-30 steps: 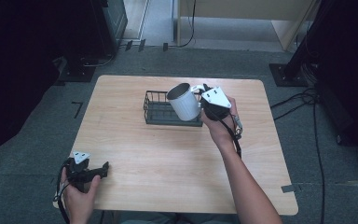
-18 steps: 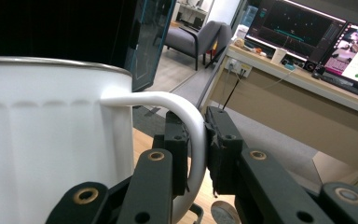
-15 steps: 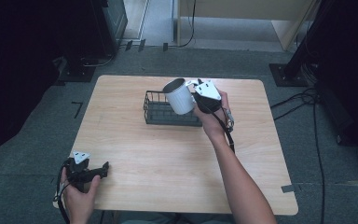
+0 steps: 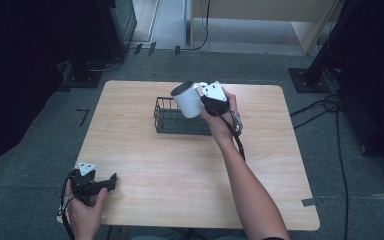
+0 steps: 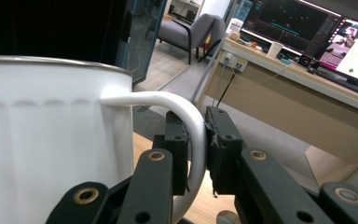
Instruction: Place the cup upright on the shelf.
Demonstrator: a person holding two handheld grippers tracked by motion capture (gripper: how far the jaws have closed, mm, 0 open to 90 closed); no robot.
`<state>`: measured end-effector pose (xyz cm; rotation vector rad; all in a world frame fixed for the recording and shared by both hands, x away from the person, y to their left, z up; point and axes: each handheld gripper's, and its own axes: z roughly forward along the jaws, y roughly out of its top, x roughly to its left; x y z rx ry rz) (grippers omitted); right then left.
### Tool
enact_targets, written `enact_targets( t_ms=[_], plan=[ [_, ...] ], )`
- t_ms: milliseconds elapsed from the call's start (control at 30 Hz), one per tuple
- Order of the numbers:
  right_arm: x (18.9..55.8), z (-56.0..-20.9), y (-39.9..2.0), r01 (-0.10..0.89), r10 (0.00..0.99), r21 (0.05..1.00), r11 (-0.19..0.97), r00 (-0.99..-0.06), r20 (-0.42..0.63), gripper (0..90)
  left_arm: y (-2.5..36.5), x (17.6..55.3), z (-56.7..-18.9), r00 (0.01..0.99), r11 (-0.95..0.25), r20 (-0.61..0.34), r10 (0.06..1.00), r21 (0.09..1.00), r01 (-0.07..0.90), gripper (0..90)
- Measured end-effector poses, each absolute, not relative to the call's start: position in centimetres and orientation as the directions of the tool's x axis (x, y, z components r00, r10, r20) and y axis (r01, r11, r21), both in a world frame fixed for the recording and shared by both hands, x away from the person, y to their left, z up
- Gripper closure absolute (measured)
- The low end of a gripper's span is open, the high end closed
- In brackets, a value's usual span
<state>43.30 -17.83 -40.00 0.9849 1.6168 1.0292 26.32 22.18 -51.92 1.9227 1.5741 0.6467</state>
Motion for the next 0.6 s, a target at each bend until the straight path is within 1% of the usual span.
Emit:
enact_targets(
  t_ms=[233,367,600],
  plan=[
    [43.9,-40.8,-17.5,0.144,0.927,0.927,0.347,-0.205,-0.315,80.1,22.2,26.3,-51.9,0.192,-0.148,0.014,0.981,0.691,0.708,0.0],
    [43.9,-41.2,-17.7,0.142,0.929,0.928,0.344,-0.195,-0.314,80.1,22.2,26.3,-51.9,0.192,-0.148,0.014,0.981,0.691,0.708,0.0],
    [43.5,-41.7,-18.2,0.127,0.928,0.930,0.344,-0.201,-0.315,80.1,22.2,26.3,-51.9,0.192,-0.148,0.014,0.981,0.691,0.708,0.0]
  ],
)
